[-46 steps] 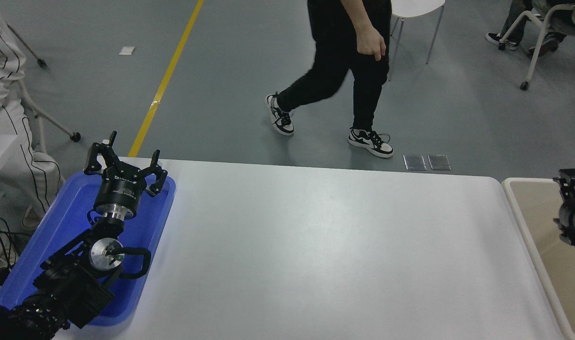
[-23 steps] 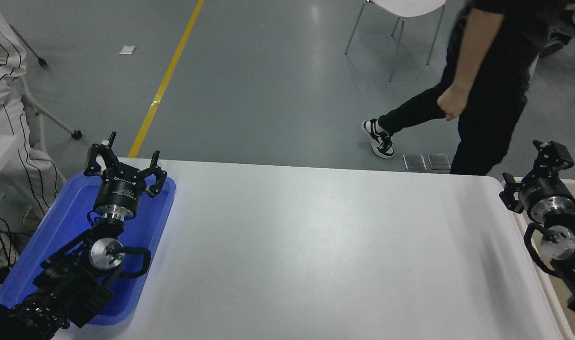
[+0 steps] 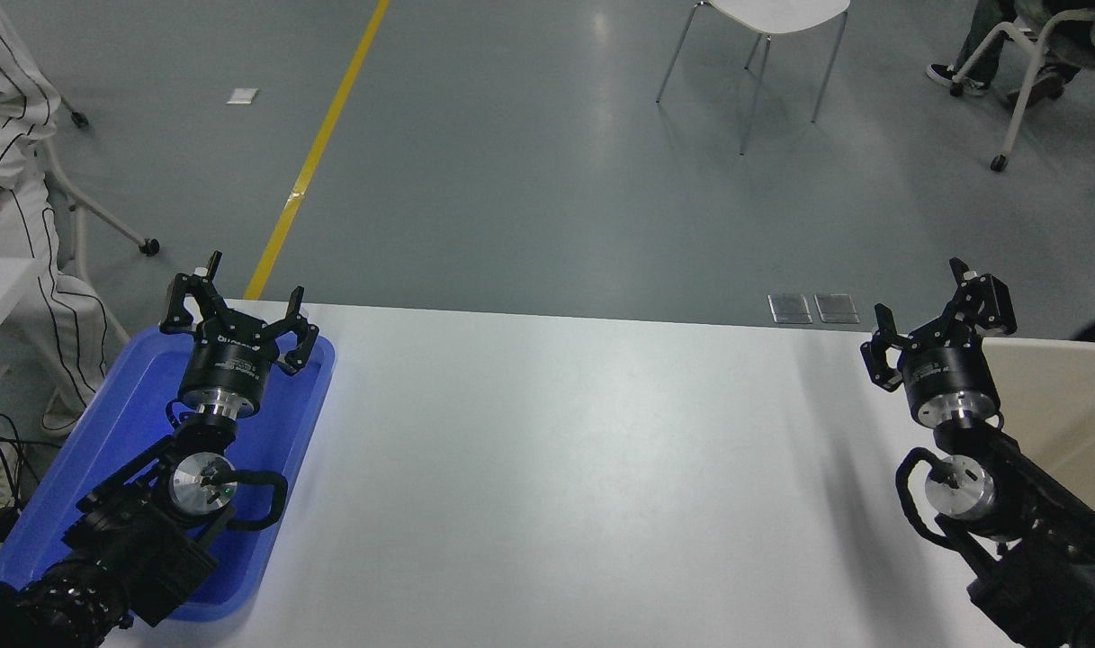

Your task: Pick up paper ball place in dustbin

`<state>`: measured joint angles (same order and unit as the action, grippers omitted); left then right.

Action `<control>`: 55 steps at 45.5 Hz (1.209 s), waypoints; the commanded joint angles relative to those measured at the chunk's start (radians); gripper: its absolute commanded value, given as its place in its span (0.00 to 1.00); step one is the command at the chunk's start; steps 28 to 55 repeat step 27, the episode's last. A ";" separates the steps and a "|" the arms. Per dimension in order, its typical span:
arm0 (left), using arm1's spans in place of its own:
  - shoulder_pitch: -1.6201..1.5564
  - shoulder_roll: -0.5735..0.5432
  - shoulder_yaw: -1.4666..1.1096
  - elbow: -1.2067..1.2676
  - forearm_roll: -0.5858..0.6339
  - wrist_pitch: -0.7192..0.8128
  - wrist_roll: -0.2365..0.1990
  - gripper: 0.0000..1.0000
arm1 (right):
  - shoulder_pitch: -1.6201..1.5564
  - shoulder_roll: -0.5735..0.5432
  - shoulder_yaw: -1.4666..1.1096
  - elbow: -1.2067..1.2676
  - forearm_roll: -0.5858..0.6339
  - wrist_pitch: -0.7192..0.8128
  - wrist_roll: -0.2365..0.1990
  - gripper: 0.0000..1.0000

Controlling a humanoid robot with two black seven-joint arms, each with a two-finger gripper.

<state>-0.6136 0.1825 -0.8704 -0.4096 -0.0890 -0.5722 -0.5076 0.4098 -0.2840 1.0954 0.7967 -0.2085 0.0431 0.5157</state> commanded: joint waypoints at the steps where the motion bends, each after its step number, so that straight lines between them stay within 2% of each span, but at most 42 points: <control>1: 0.000 0.000 0.001 -0.002 0.000 0.000 0.001 1.00 | -0.012 0.023 0.012 0.036 -0.003 -0.032 0.021 1.00; 55: 0.000 0.000 -0.001 0.000 0.000 0.000 0.001 1.00 | -0.022 0.029 -0.048 0.039 -0.002 -0.011 0.021 1.00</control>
